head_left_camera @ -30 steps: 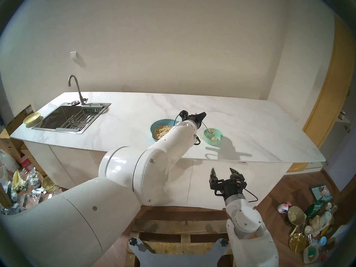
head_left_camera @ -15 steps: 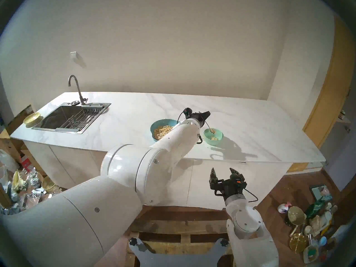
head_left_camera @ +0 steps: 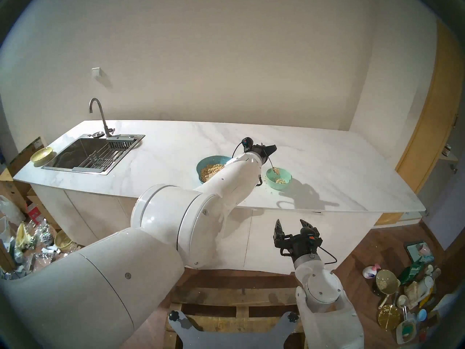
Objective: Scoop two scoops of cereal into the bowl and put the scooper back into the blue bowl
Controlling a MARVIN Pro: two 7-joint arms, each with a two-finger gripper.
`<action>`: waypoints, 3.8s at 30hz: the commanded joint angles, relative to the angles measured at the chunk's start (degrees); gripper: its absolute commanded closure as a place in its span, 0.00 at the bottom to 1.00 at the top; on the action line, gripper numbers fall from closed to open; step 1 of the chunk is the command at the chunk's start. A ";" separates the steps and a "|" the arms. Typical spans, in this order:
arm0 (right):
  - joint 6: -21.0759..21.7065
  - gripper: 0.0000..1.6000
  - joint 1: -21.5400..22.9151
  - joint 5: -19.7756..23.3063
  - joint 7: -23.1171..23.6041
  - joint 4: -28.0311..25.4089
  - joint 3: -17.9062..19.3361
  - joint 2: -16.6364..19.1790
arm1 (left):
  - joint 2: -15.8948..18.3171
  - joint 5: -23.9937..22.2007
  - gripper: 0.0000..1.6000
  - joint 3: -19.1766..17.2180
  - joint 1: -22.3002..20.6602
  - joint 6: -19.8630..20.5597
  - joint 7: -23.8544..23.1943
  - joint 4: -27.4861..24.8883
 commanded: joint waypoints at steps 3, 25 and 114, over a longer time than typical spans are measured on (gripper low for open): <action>-0.36 0.00 0.43 0.02 -0.03 -1.25 0.00 -0.05 | -1.84 2.55 1.00 3.48 -2.64 -1.90 0.17 -1.55; -0.36 0.00 0.44 0.02 -0.03 -1.24 0.00 -0.05 | -2.35 6.11 1.00 11.51 -3.53 -3.48 2.12 -1.72; -0.31 0.00 0.24 0.02 -0.06 -1.60 0.00 -0.06 | 26.71 -2.28 1.00 2.24 19.89 14.01 4.45 -38.96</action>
